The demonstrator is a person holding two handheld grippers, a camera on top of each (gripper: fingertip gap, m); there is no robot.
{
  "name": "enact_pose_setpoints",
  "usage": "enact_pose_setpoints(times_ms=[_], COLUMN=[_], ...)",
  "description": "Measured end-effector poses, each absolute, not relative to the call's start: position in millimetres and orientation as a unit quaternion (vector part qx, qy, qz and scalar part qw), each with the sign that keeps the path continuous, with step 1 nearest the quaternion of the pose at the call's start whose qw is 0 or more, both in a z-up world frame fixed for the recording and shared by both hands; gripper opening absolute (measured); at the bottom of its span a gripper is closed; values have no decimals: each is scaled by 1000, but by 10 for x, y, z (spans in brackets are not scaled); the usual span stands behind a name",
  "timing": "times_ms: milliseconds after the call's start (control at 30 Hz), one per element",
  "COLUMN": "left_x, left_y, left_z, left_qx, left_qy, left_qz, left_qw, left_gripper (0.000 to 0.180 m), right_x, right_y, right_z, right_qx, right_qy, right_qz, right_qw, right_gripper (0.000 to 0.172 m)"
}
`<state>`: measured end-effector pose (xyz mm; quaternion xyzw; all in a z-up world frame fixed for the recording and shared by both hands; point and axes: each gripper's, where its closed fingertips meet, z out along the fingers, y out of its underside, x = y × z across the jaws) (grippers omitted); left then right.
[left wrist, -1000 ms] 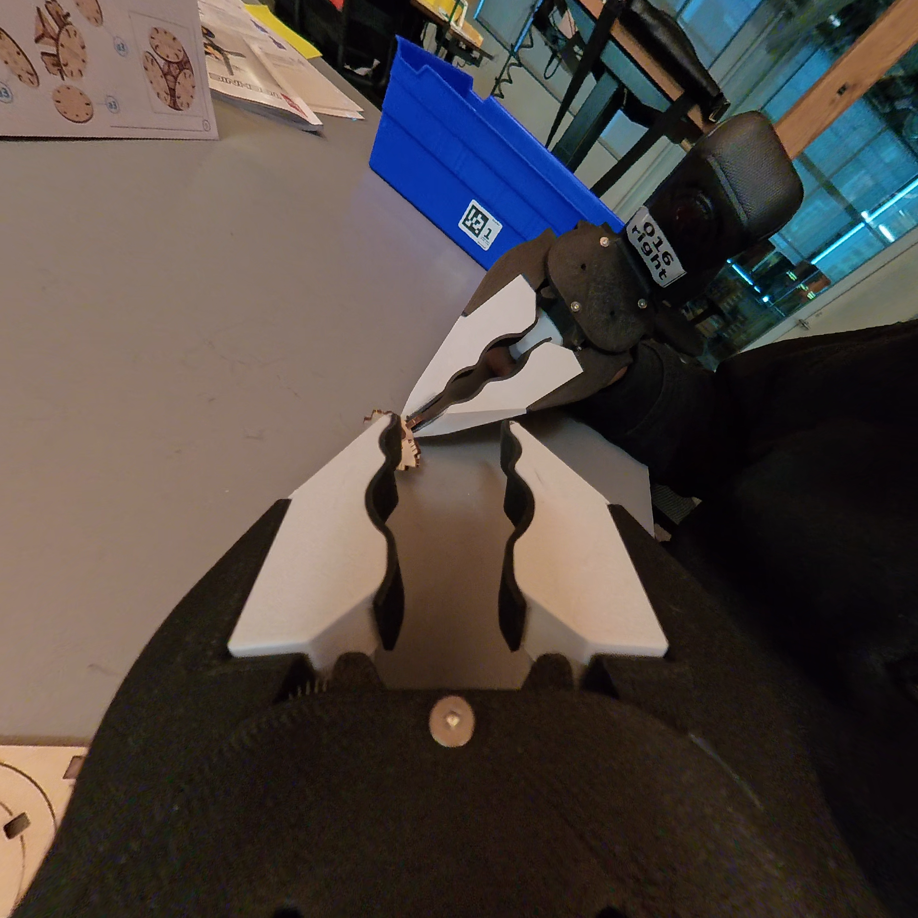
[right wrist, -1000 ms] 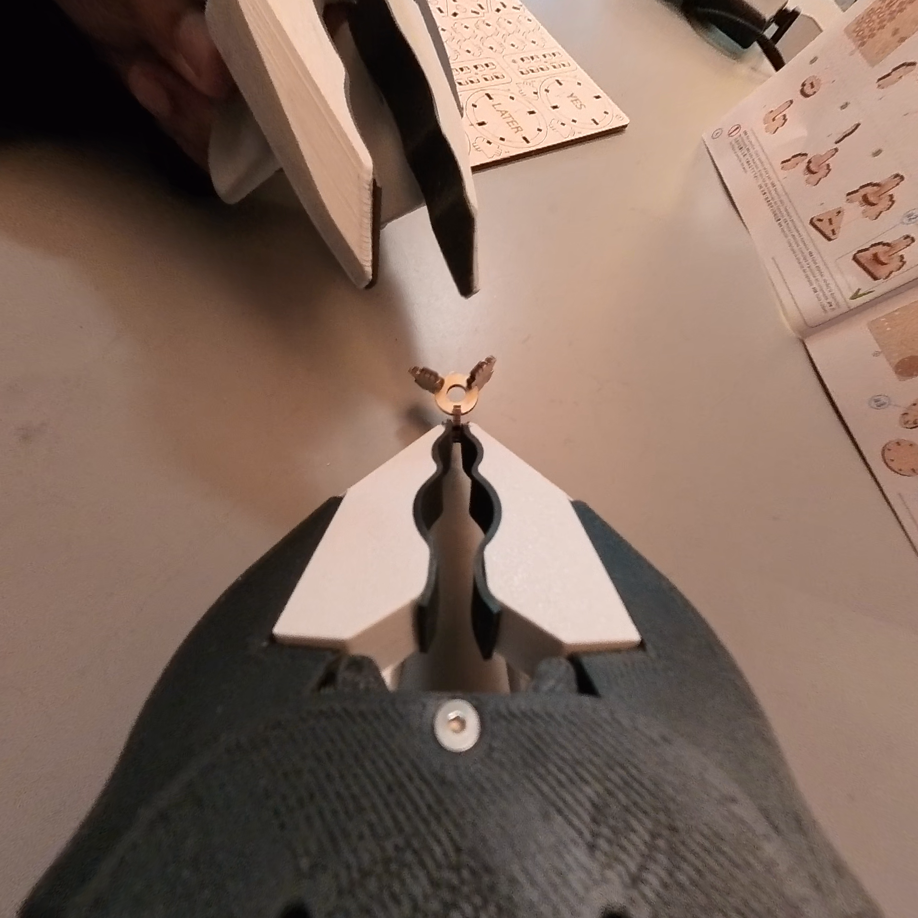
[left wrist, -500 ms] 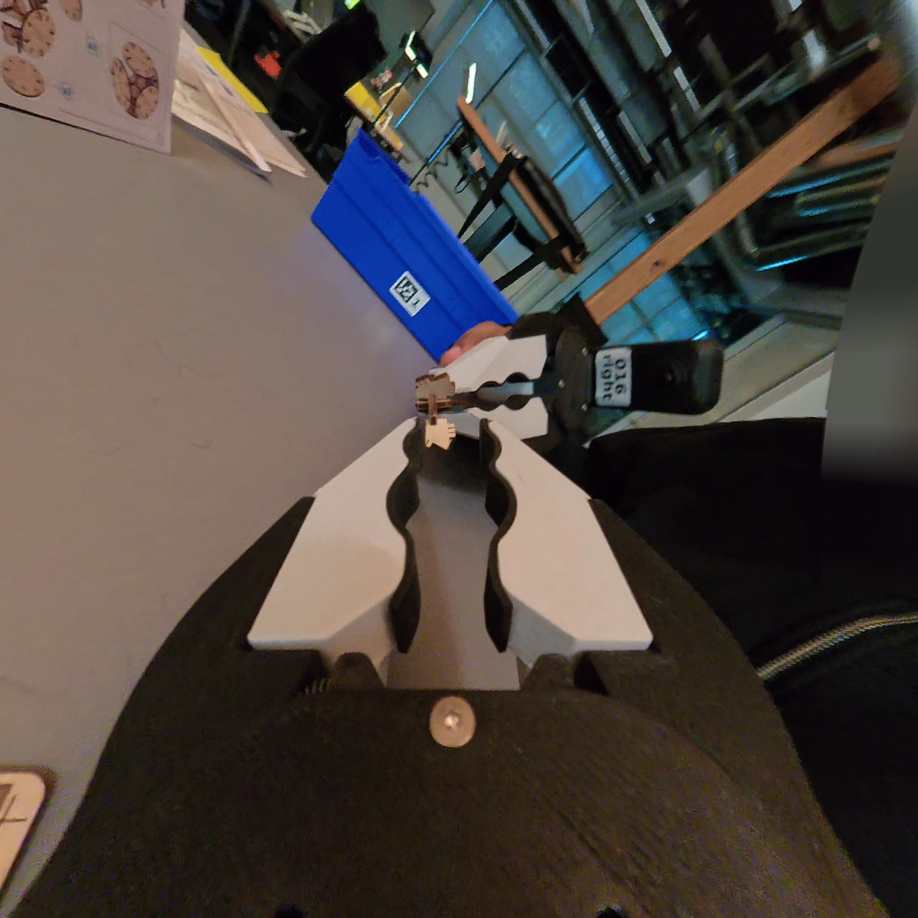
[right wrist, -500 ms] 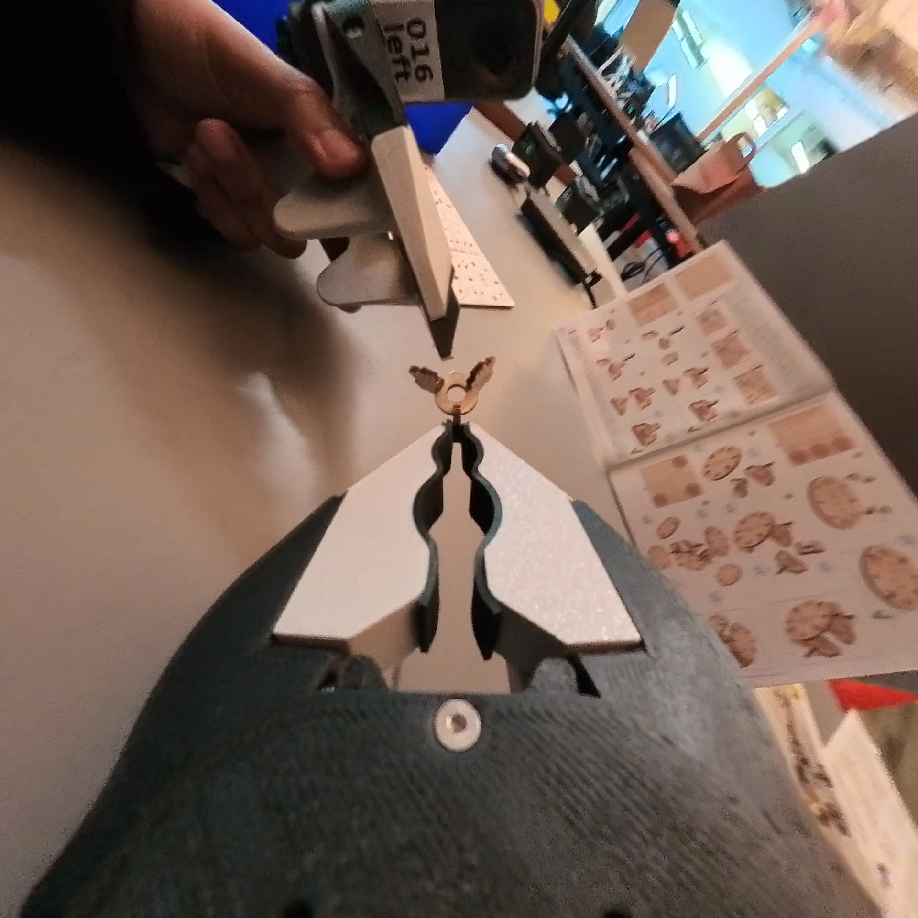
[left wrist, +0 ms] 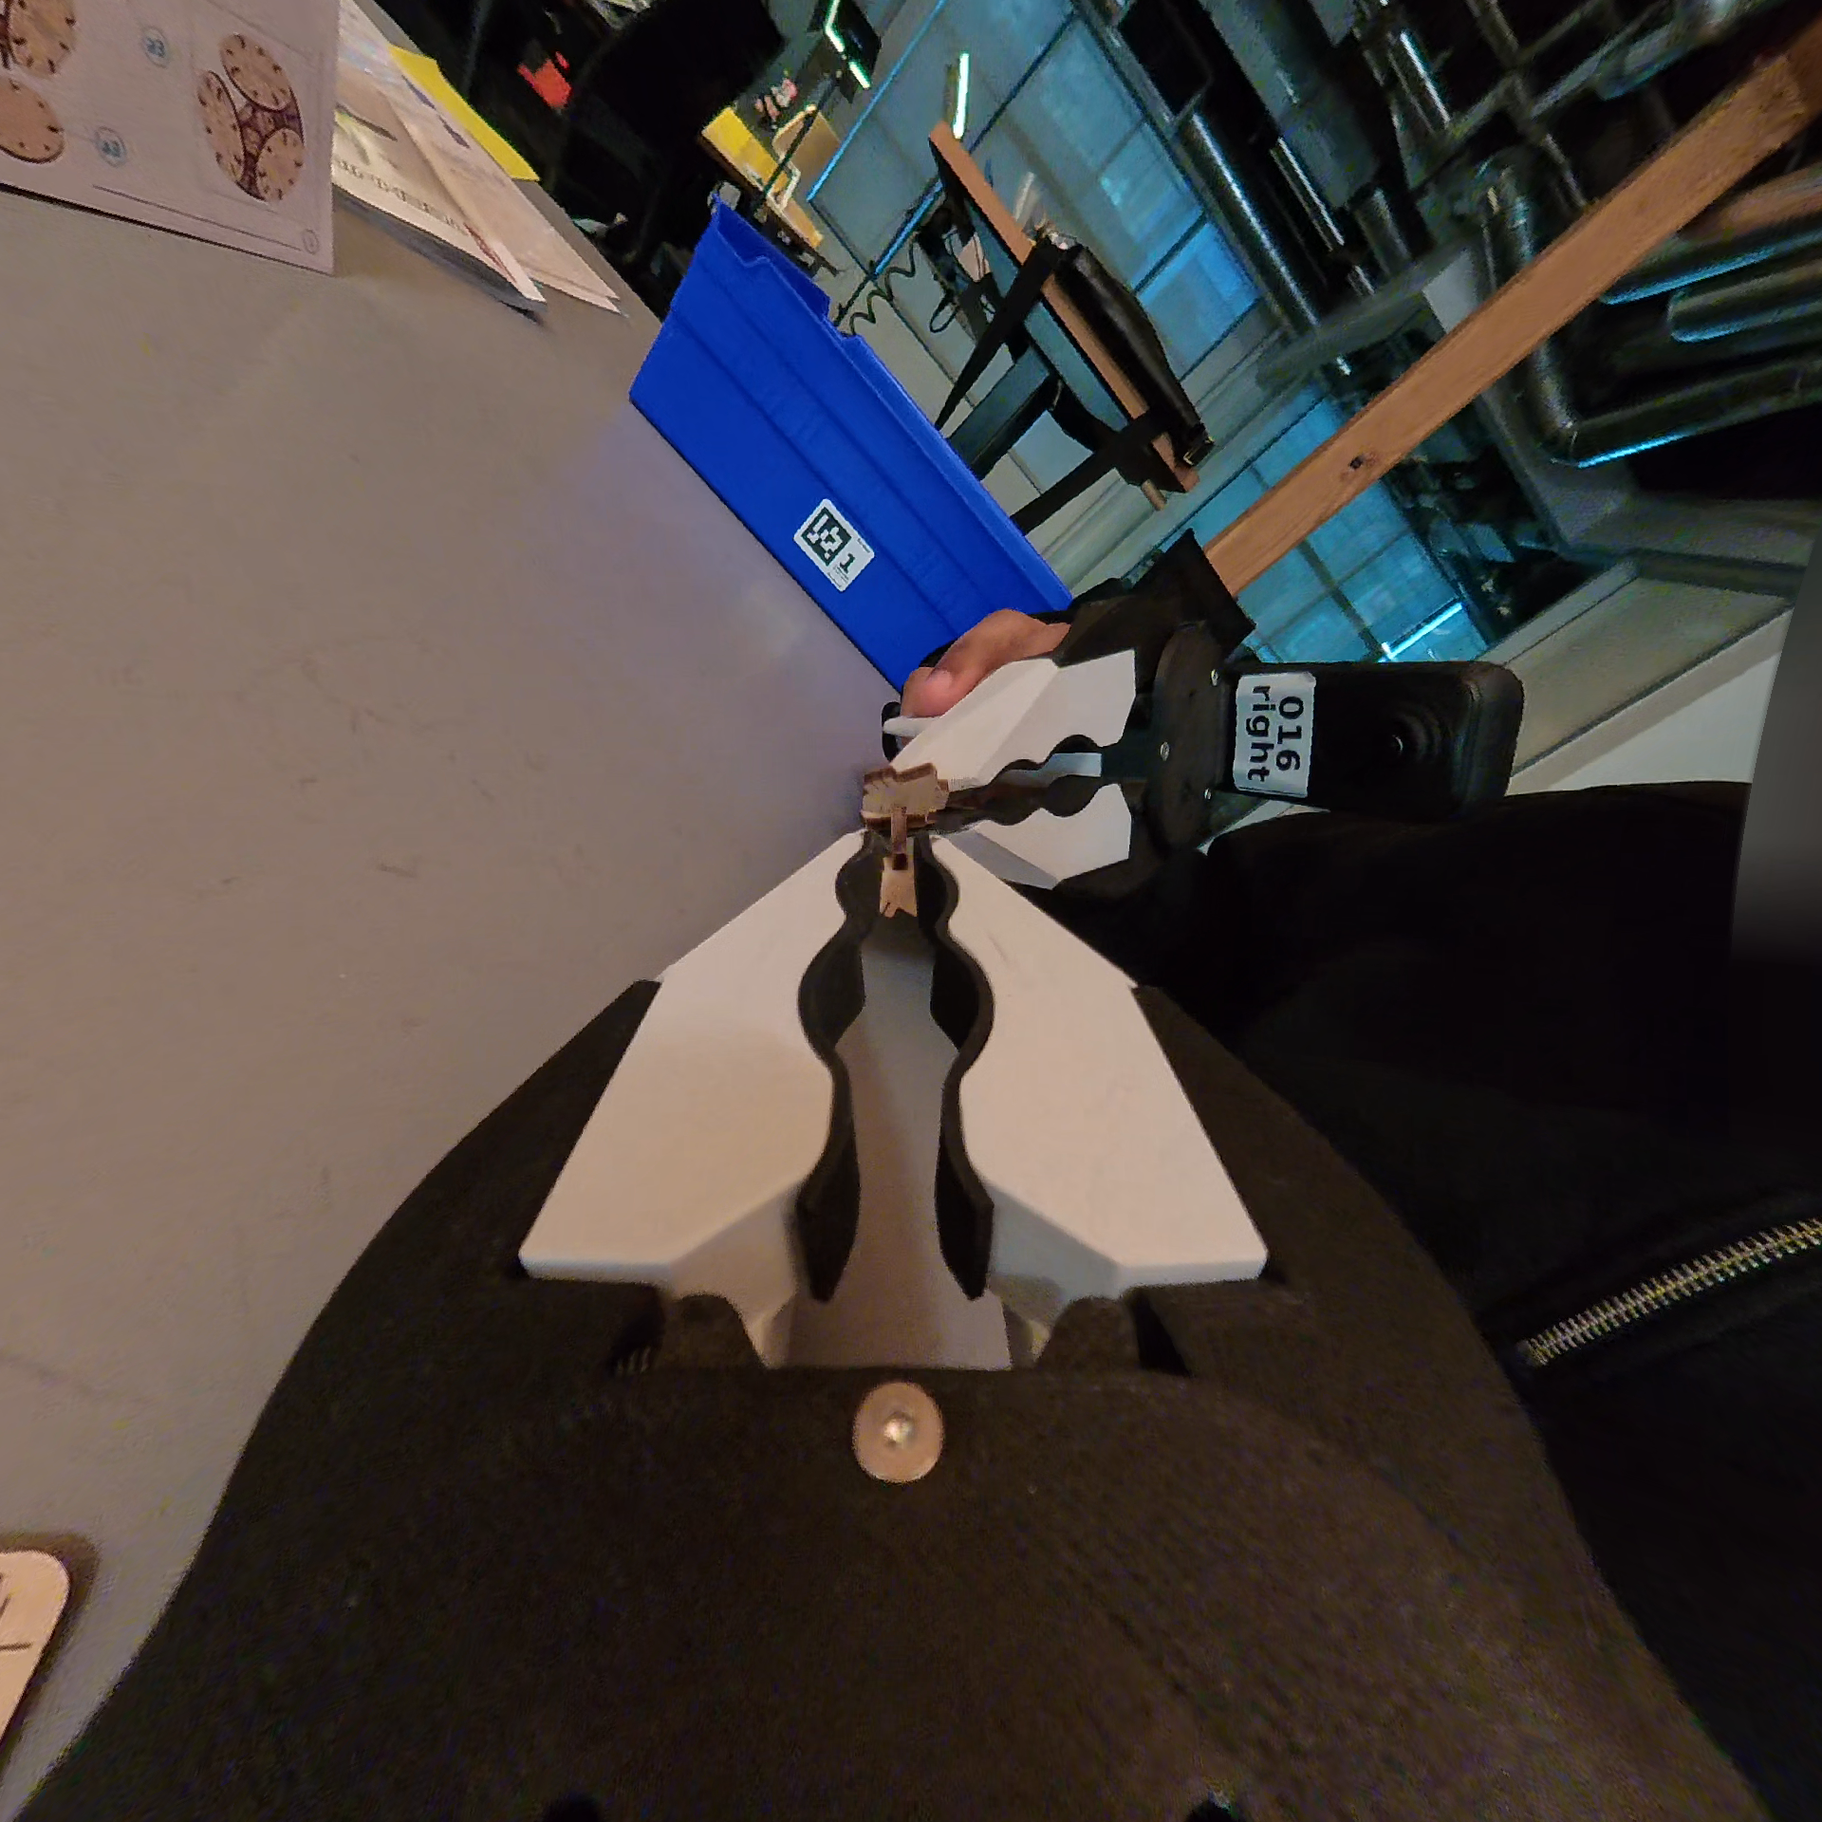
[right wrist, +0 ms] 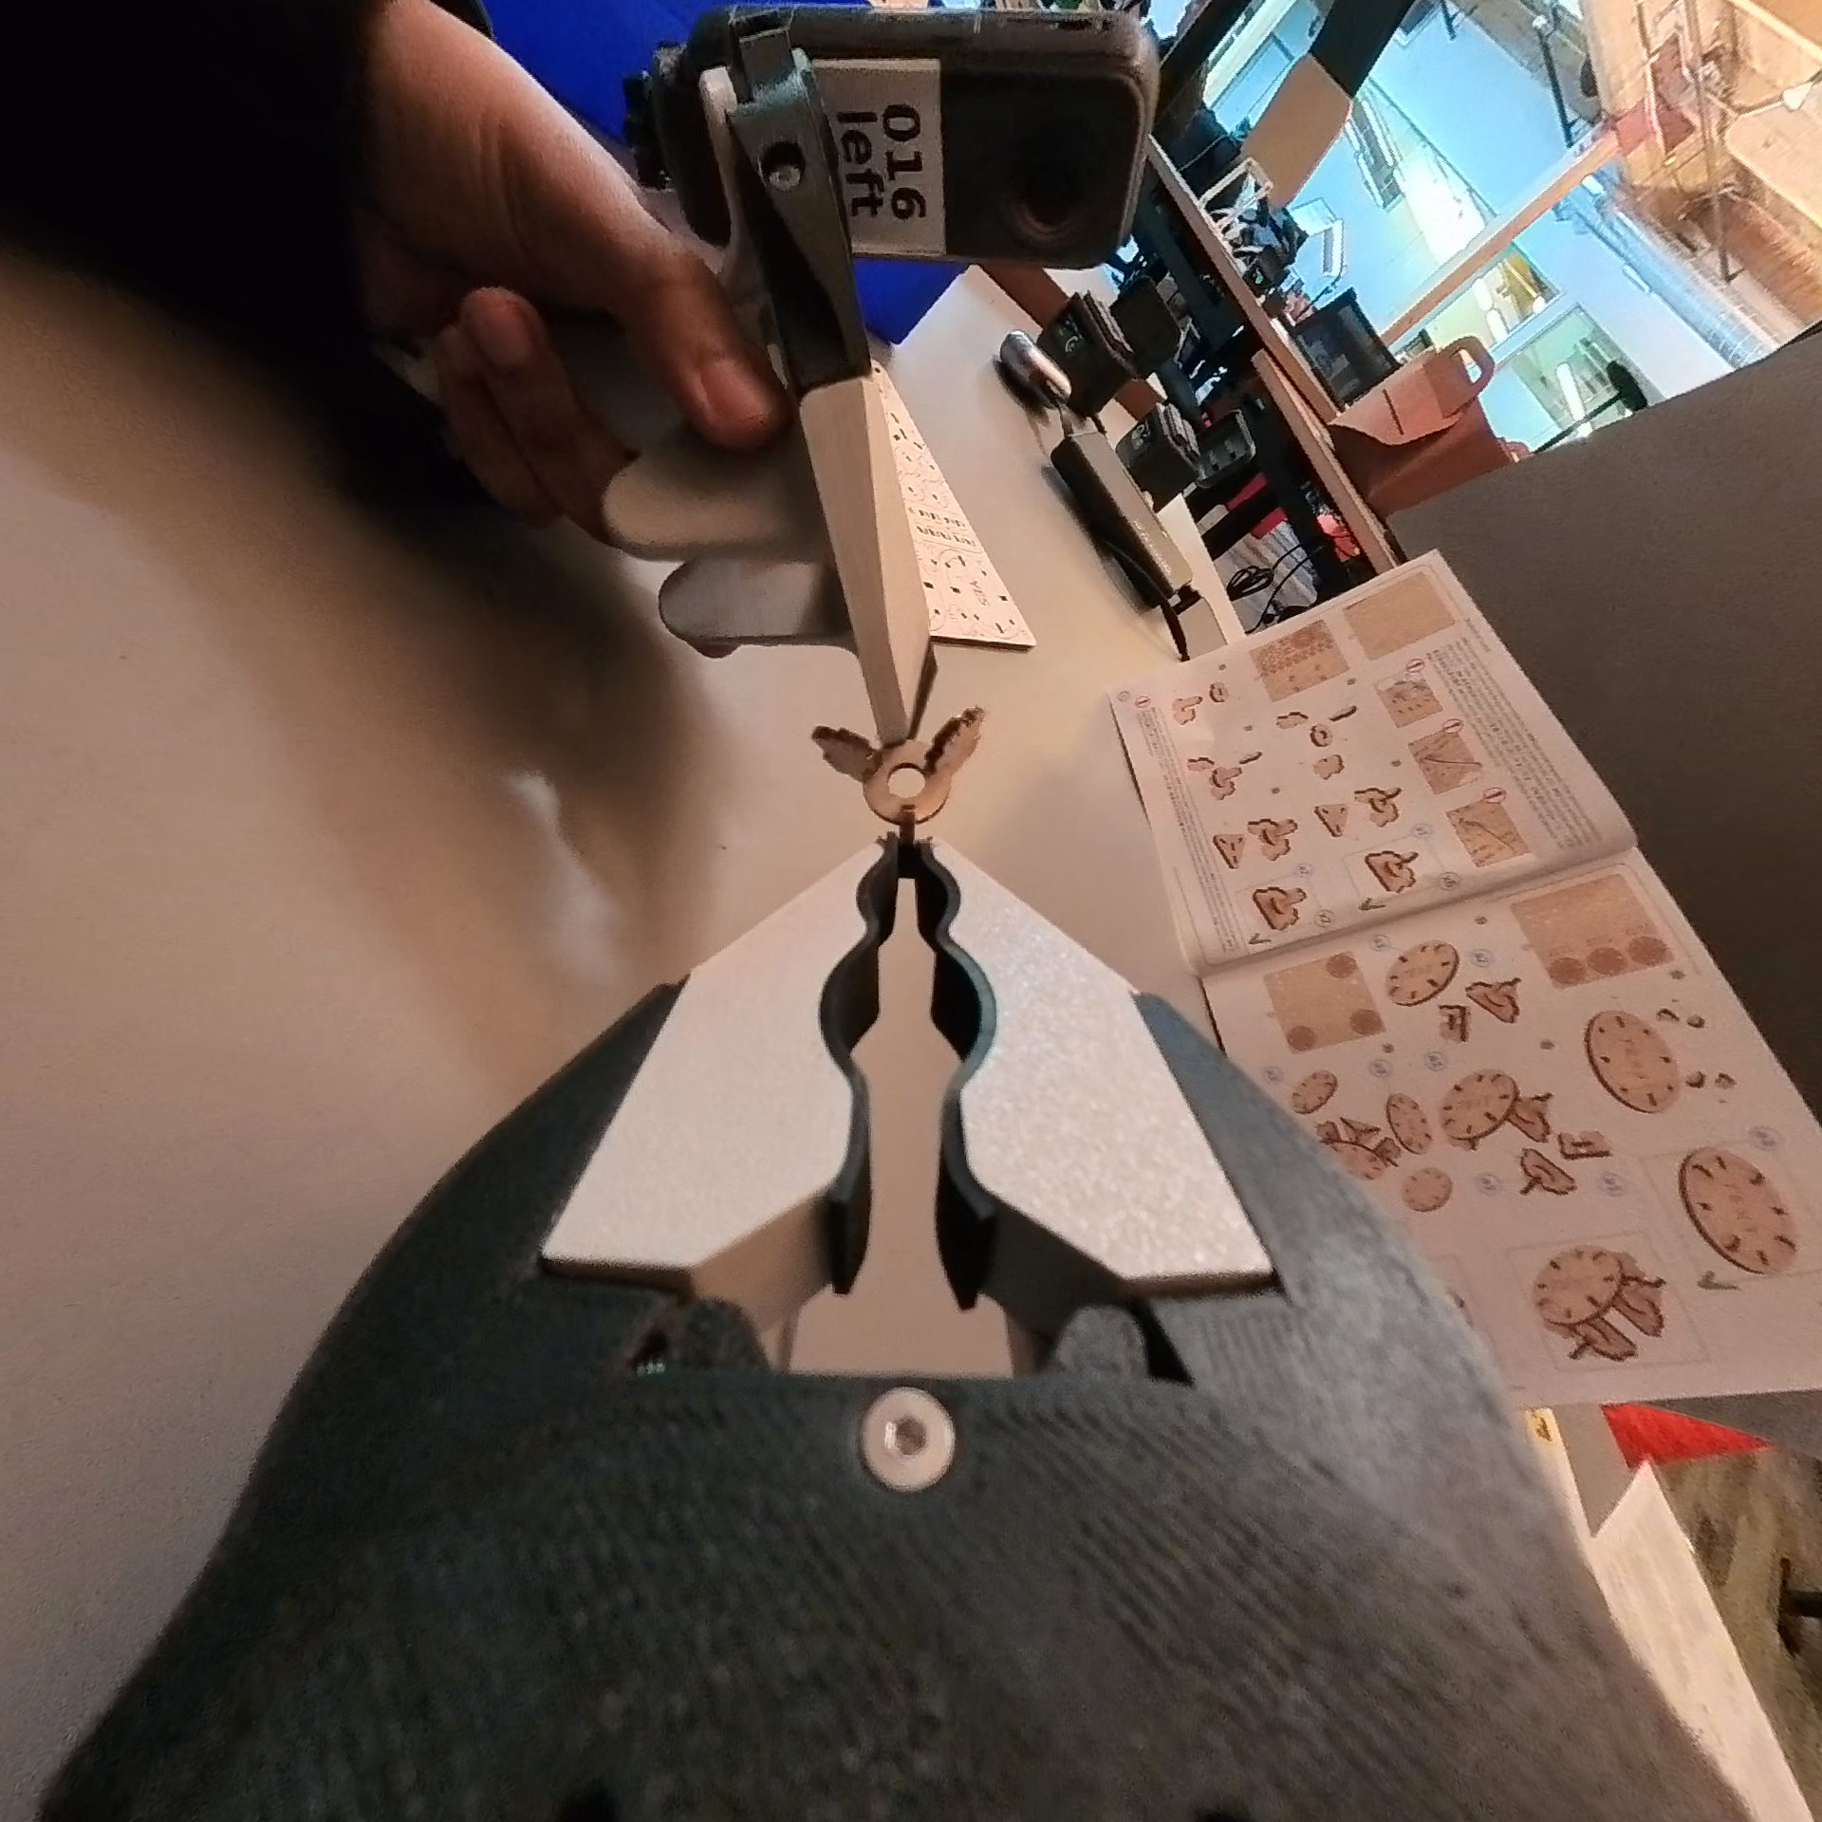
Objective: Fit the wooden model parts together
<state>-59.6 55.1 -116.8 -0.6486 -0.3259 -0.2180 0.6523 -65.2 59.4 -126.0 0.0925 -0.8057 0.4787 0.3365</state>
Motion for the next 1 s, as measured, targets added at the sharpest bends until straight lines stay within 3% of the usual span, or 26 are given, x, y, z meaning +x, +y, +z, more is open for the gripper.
enact_pose_setpoints(times_ms=[200,367,467,567,700,1000], left_x=[-572,-591,-643,-735,-773,-834], left_y=[568,533,476,384,356,422], left_z=[-1180,-1102,-1022,-962,-922,-1060], left_qx=[-658,-660,-684,-725,-727,-718], left_qy=[-319,-302,-267,-198,-72,74], left_qz=[-213,-180,-75,147,432,623], left_qw=[648,664,675,643,528,301], left_gripper=[1,1,1,1,1,3], right_x=[-637,-649,-655,-679,-727,-710], right_y=[580,578,603,676,791,704], right_z=[-1261,-1264,-1187,-954,-755,-1081], right_qx=[94,79,42,-31,-134,-285], right_qy=[-805,-806,-801,-769,-713,-653], right_qz=[480,493,533,613,688,649], right_qw=[336,317,269,180,2,-268], right_gripper=[3,31,41,43,40,20])
